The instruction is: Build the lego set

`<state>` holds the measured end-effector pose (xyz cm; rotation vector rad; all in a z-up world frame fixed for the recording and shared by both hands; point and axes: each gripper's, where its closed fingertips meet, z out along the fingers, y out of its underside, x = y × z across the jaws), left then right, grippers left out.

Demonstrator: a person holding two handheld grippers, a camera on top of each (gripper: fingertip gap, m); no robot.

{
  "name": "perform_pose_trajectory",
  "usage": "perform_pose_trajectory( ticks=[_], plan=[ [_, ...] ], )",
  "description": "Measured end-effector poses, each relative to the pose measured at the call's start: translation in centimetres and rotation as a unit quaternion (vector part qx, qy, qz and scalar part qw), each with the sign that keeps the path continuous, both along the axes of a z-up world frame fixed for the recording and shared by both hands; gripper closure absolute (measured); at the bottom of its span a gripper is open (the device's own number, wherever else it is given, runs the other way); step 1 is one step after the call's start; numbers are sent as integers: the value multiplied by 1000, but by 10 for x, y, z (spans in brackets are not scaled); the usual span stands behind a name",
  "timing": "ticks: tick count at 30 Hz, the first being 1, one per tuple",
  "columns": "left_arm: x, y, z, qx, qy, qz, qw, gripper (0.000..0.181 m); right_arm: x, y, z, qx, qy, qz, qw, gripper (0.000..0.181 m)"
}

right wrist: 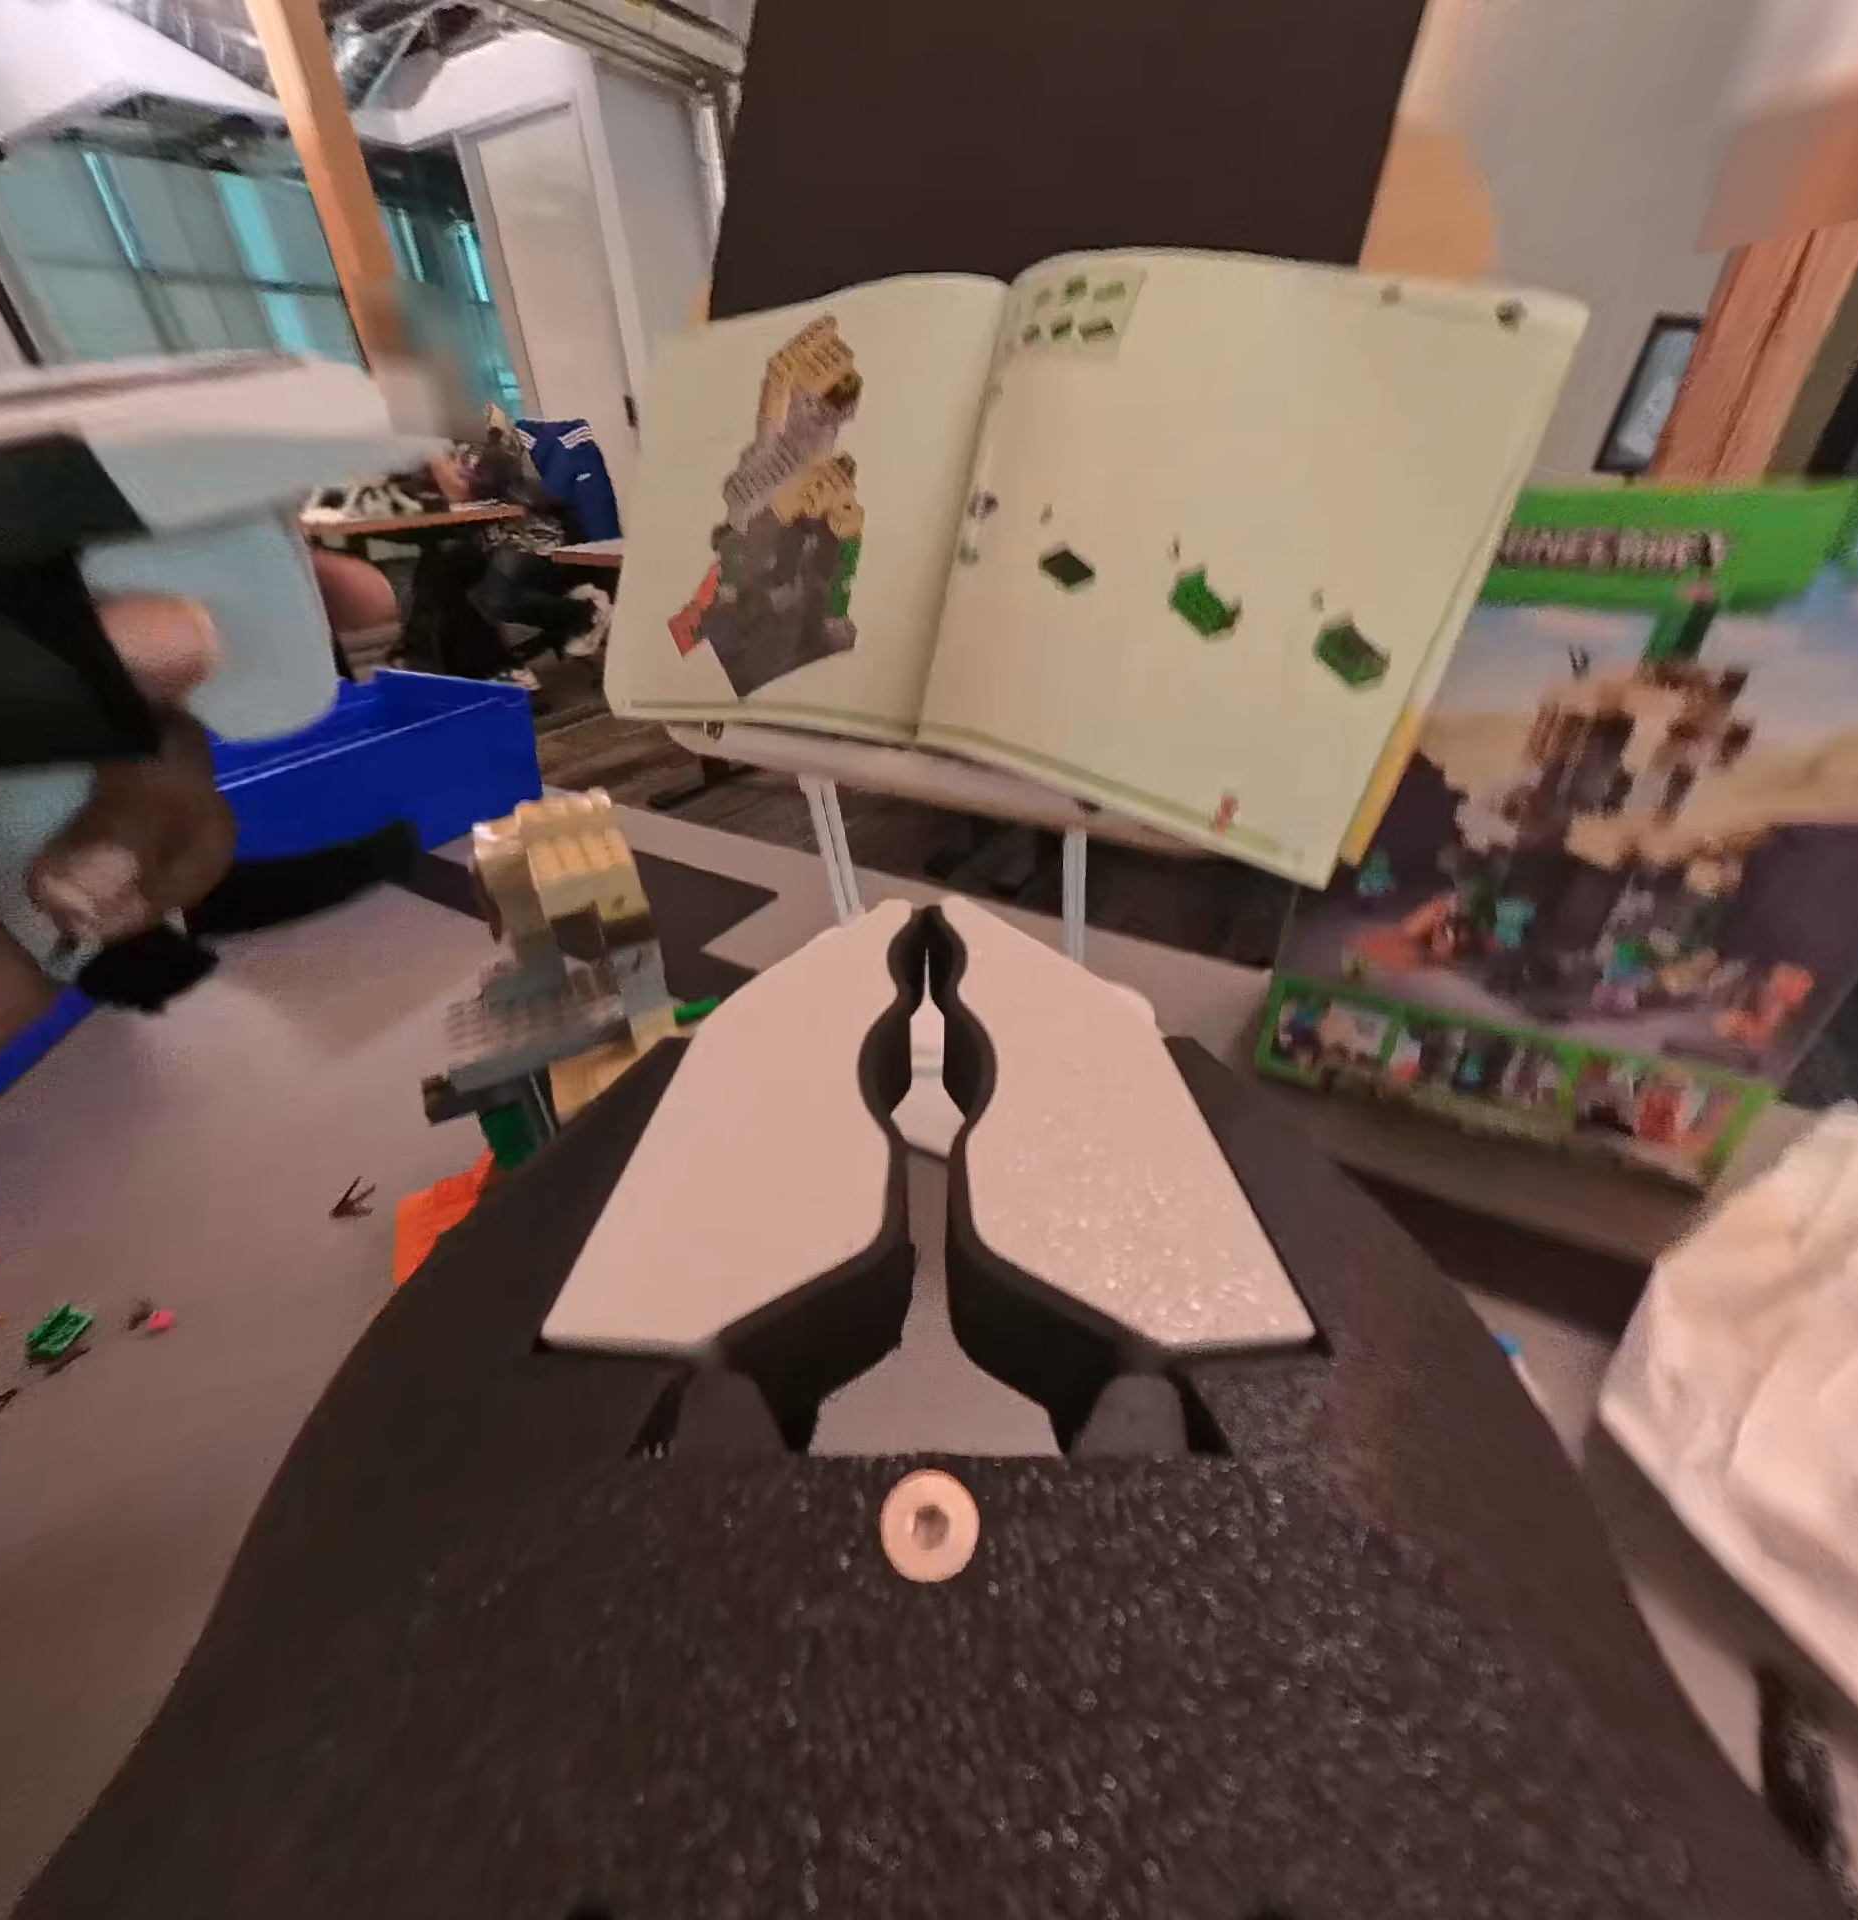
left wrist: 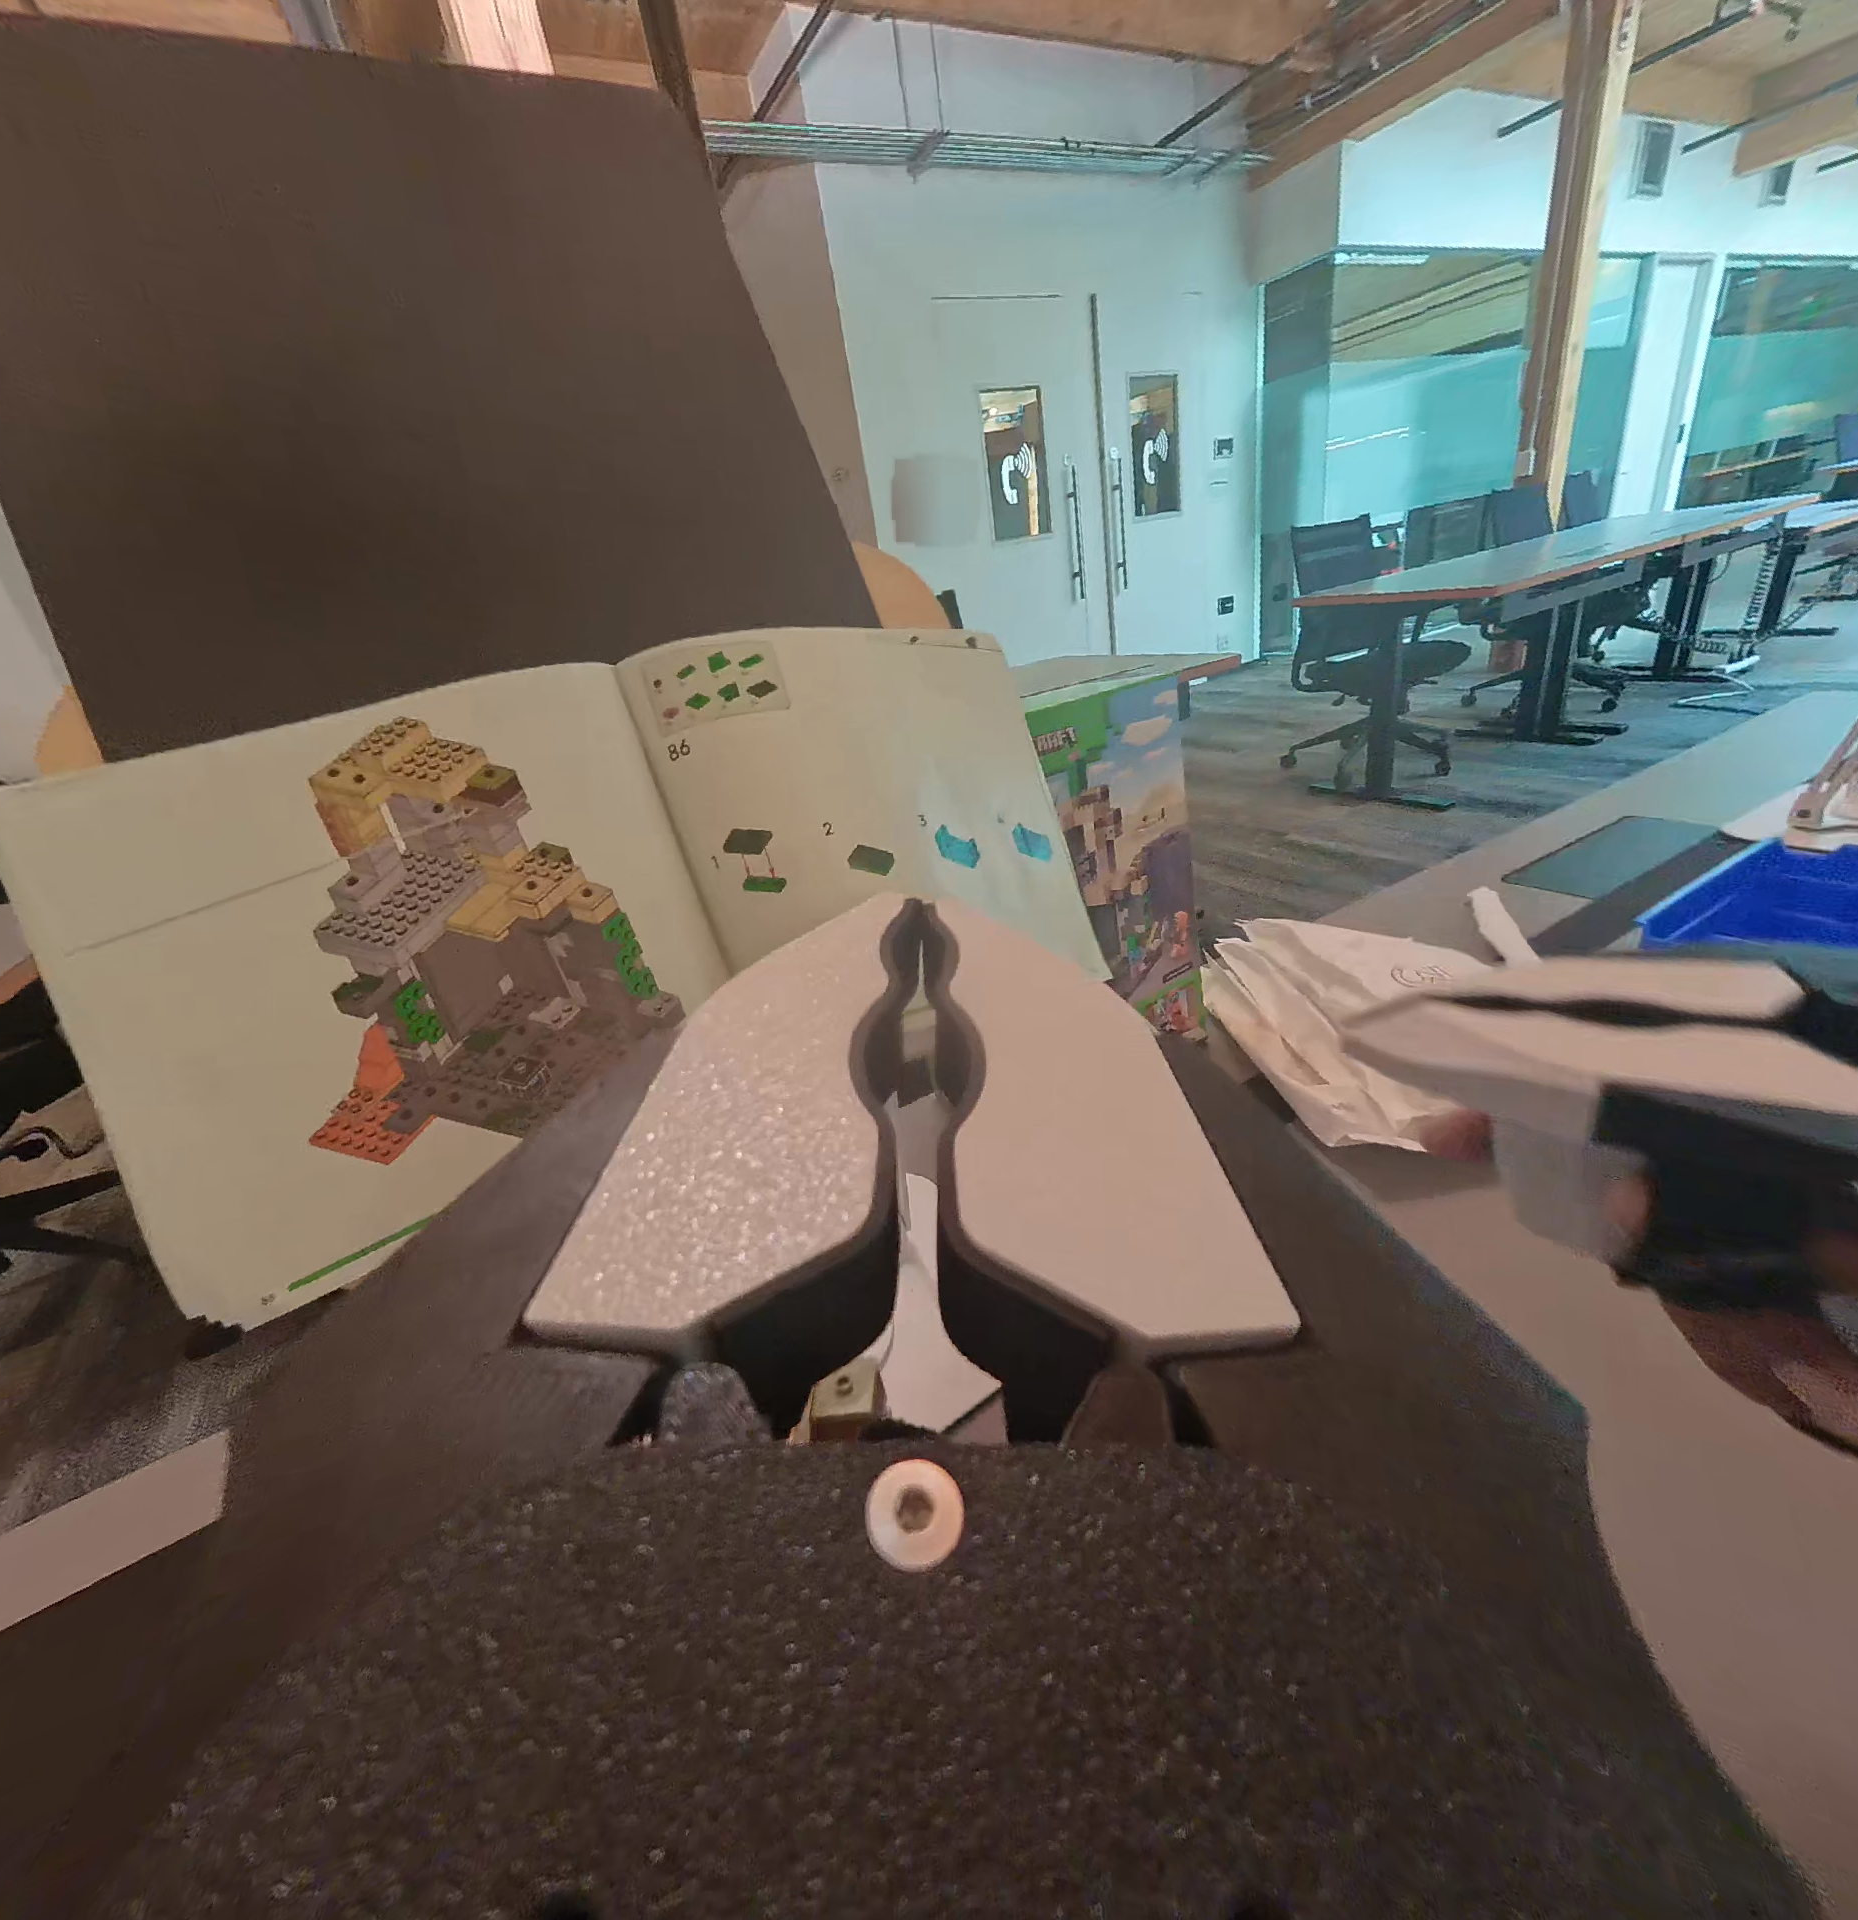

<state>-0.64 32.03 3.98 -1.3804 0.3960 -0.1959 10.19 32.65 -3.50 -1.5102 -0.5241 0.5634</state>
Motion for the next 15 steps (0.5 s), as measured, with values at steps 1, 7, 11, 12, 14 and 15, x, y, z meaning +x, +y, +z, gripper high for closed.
perform_pose_trajectory(
  ticks=[1,7,11,12,14,15],
  plan=[
    [0,-5,1,-1,5,0,1000,181,6,-9,-10,-8,5,-8,1000,181],
    [-48,-62,-6,-13,58,27,998,181,11,-52,-59,-51,6,11,999,181],
    [-118,-113,-36,-46,85,85,992,181,0,-70,-85,-63,-18,55,996,181],
    [-135,-124,-50,-67,86,97,989,181,-3,-73,-86,-62,-20,64,996,181],
    [-163,-146,-82,-123,75,114,983,175,-7,-79,-84,-56,-17,79,995,181],
    [-173,-156,-98,-151,63,118,979,174,-9,-81,-84,-53,-16,84,995,181]
  ],
)
